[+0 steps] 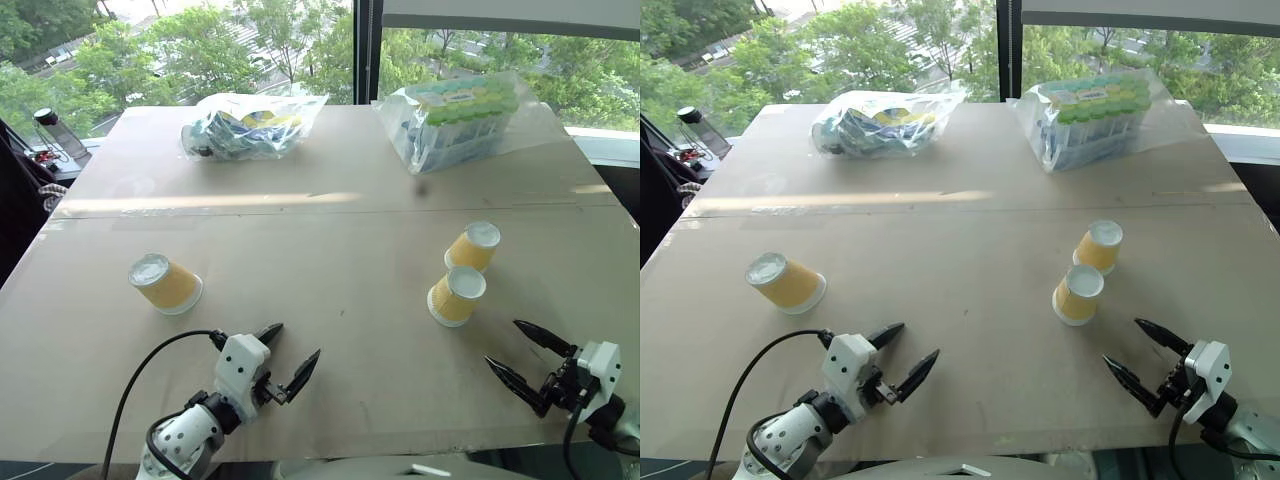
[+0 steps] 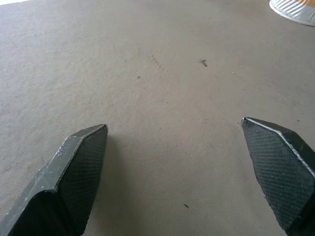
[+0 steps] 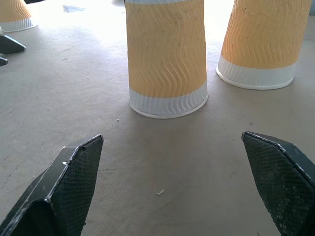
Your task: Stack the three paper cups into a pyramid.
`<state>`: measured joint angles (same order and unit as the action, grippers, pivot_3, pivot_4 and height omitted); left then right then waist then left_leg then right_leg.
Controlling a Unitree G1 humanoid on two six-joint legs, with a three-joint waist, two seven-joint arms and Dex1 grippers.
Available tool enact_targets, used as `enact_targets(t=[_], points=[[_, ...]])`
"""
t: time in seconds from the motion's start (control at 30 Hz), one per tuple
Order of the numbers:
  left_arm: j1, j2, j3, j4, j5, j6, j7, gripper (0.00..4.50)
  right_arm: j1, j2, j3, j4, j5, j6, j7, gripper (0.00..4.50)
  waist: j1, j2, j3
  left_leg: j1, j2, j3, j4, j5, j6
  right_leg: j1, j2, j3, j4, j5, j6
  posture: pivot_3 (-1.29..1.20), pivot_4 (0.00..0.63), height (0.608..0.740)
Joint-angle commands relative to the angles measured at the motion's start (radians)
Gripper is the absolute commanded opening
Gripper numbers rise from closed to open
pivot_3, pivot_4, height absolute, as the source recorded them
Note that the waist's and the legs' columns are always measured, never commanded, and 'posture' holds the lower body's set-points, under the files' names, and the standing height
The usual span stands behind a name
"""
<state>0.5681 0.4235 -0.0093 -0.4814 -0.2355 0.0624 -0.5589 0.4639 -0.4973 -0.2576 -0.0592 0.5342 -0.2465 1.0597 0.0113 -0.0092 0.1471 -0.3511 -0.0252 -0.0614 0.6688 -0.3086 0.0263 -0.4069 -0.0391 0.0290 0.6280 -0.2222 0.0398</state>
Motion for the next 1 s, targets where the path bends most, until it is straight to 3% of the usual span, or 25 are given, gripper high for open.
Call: enact_targets(t=[0.03,0.4,0.9,1.0], points=[[0.027,0.005,0.009,-0.016,-0.008,-0.003,-0.006,4.47,-0.006,-0.023,-0.038,-0.007,0.015,0.002,0.009,4.50,0.000,0.000,0.000,0.000,0.000,0.000,0.000,0.000,0.000,0.000,0.000,0.000,0.000,0.000,0.000,0.00,0.150,0.740],[0.045,0.015,0.028,-0.019,-0.048,-0.039,-0.050,4.47,-0.002,-0.030,-0.023,-0.044,-0.004,0.032,-0.023,4.50,0.002,-0.001,0.001,0.000,0.000,0.000,0.000,0.000,0.000,0.000,0.000,0.000,-0.001,0.000,0.000,0.00,0.150,0.740],[-0.042,0.041,0.034,0.002,-0.058,-0.034,-0.102,4.47,-0.024,-0.014,-0.003,-0.129,-0.011,0.076,-0.080,4.50,0.002,-0.001,0.001,-0.001,0.000,0.000,0.000,0.000,0.000,0.000,0.000,0.000,-0.001,0.000,0.000,0.00,0.150,0.740],[-0.078,0.081,0.034,-0.047,-0.125,0.014,-0.164,4.47,-0.064,-0.012,0.011,-0.183,-0.009,0.110,-0.117,4.50,0.001,-0.001,0.001,0.000,0.000,0.000,0.000,0.000,0.000,0.000,0.000,0.000,-0.001,0.000,0.000,0.00,0.150,0.740]])
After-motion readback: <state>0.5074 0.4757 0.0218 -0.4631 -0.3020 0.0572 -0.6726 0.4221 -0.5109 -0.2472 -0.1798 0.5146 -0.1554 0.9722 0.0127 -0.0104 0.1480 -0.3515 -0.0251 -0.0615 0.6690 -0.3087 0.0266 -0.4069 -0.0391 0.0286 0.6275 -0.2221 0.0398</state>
